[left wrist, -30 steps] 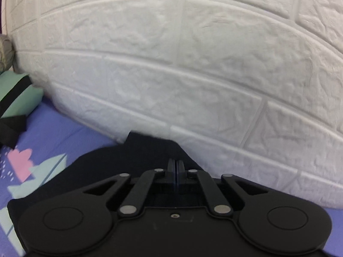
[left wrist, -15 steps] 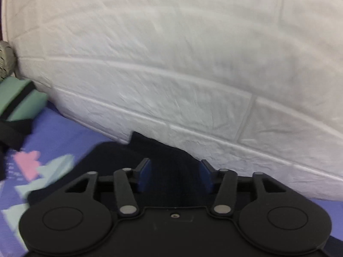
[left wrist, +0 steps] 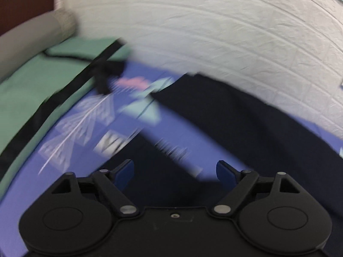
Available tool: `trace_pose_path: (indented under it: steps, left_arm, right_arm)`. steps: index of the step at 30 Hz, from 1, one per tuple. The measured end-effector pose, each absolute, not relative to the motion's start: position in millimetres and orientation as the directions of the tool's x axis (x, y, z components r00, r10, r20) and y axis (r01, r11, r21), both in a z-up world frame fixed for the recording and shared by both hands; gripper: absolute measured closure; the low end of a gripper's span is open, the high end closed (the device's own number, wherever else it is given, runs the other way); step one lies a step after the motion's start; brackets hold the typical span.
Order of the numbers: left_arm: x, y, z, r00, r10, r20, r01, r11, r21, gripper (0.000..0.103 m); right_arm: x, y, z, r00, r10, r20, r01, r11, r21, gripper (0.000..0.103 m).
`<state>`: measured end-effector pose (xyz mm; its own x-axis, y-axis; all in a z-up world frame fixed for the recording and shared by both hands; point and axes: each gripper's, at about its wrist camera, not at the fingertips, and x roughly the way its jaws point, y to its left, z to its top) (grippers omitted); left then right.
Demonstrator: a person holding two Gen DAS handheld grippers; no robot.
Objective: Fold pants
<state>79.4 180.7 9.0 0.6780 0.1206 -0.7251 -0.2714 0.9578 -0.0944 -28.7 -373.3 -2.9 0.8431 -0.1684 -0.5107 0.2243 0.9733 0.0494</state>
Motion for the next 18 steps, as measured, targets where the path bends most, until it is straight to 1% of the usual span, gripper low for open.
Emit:
trace_pose_path:
  steps: [3,5,7,9,12,15,17,18]
  left_arm:
    - [61.0,209.3,-0.8,0.658,0.152,-0.738,-0.33,0.939,-0.101,0.0]
    - [65.4,227.6,-2.9,0.662,0.151,-0.734,-0.356,0.925,-0.131,0.0]
    - [80.3,239.3,-4.8,0.671,0.133,-0.729,-0.348,0.925,-0.152,0.0]
    - [97.7,243.6,-8.9,0.679,0.097,-0.728,-0.298,0.942,-0.152,0.0]
    - [123.7,247.1,-26.0,0.66,0.062,-0.748,-0.259,0.954,-0.15,0.0]
    - [137.9,252.5,-42.4,0.65,0.06,-0.758,-0.286,0.943,-0.171,0.0]
    - [139.5,249.6,-44.8,0.67,0.088,-0.737,-0.282,0.949,-0.143,0.0]
    - [139.7,245.8,-44.6,0.675,0.098,-0.731,-0.262,0.958,-0.113,0.071]
  right_arm:
    - [-38.6,-366.6,-11.0,0.833,-0.157,-0.53,0.216,0.975,0.051,0.001]
    - [-41.7,-363.4,-12.9,0.829,-0.154,-0.537,0.219,0.974,0.059,0.001]
    - [-43.5,-360.0,-13.3,0.831,-0.154,-0.535,0.225,0.972,0.069,0.001]
    - [-44.2,-357.2,-13.0,0.828,-0.158,-0.538,0.228,0.971,0.066,0.001]
    - [-47.6,-353.6,-12.8,0.817,-0.174,-0.549,0.237,0.97,0.046,0.001]
    - [-53.2,-351.6,-12.6,0.806,-0.199,-0.558,0.255,0.967,0.024,0.001]
    - [-55.7,-352.5,-13.0,0.8,-0.21,-0.562,0.268,0.963,0.022,0.001]
    - [-56.9,-352.8,-13.1,0.798,-0.218,-0.562,0.275,0.961,0.019,0.001]
